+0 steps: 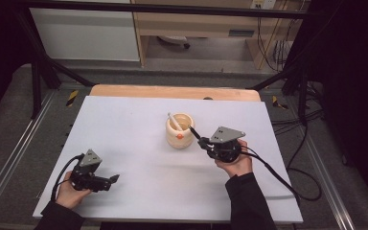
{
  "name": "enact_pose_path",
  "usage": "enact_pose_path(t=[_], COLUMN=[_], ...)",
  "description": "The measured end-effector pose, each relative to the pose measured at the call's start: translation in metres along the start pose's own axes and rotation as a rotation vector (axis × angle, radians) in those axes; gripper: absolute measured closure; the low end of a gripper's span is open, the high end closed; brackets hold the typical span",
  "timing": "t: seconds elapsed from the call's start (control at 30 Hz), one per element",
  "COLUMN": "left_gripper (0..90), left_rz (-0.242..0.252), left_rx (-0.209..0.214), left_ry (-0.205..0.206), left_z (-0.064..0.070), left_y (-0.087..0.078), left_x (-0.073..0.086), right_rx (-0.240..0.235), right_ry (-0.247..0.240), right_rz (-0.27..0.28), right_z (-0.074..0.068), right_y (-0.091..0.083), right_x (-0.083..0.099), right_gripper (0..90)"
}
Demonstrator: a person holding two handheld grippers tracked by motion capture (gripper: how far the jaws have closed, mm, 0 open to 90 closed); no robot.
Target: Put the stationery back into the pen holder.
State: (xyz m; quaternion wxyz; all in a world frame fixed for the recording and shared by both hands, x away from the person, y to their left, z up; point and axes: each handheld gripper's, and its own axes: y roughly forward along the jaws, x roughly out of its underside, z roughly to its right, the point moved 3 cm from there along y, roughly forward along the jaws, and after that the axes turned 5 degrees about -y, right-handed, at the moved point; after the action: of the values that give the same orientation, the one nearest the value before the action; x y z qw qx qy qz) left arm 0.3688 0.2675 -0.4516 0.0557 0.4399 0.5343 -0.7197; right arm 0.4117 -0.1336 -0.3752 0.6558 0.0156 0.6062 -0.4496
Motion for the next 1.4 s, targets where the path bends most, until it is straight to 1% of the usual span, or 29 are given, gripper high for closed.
enact_pose_path(t=[0.13,0.17,0.23,0.27,0.37,0.4,0.53,0.63,0.7,0.83,1.1,1.27,1.4], left_gripper=[8.0,8.1,8.1,8.1,8.0,8.0,8.0,8.1,8.1,8.1,8.1,8.1,8.1], left_rz=[0.012,0.01,0.005,0.003,0.003,0.004,0.005,0.005,0.002,0.002,0.004,-0.002,-0.003], left_rx=[0.0,0.0,-0.003,-0.003,-0.005,-0.002,0.004,0.007,0.005,0.007,0.01,0.015,0.014], left_ry=[-0.007,-0.011,-0.007,-0.005,-0.007,-0.008,-0.007,-0.013,-0.014,-0.009,-0.016,-0.014,-0.014], left_z=[-0.002,-0.003,-0.003,-0.003,-0.004,-0.004,-0.004,-0.005,-0.005,-0.004,-0.005,-0.005,-0.005], left_y=[-0.002,-0.002,-0.001,-0.001,0.0,0.0,0.0,0.001,0.001,0.001,0.002,0.002,0.002], left_x=[0.0,0.0,0.001,0.002,0.002,0.002,0.001,0.002,0.003,0.003,0.004,0.005,0.005], right_rx=[0.012,0.02,0.031,0.037,0.049,0.052,0.064,0.069,0.074,0.083,0.113,0.113,0.1], right_ry=[0.043,0.047,0.071,0.087,0.149,0.172,0.236,0.269,0.277,0.317,0.367,0.391,0.4], right_rz=[0.038,0.047,0.082,0.102,0.137,0.146,0.16,0.182,0.188,0.195,0.23,0.245,0.247], right_z=[0.006,0.007,0.009,0.01,0.013,0.014,0.019,0.022,0.024,0.029,0.04,0.044,0.044], right_y=[-0.003,-0.003,-0.004,-0.004,-0.002,-0.001,0.006,0.011,0.015,0.022,0.037,0.052,0.068], right_x=[-0.01,-0.013,-0.02,-0.024,-0.032,-0.035,-0.041,-0.045,-0.047,-0.054,-0.069,-0.075,-0.074], right_gripper=[79.7,79.7,79.8,79.7,79.8,79.8,79.8,79.8,79.8,79.8,79.8,79.8,79.8])
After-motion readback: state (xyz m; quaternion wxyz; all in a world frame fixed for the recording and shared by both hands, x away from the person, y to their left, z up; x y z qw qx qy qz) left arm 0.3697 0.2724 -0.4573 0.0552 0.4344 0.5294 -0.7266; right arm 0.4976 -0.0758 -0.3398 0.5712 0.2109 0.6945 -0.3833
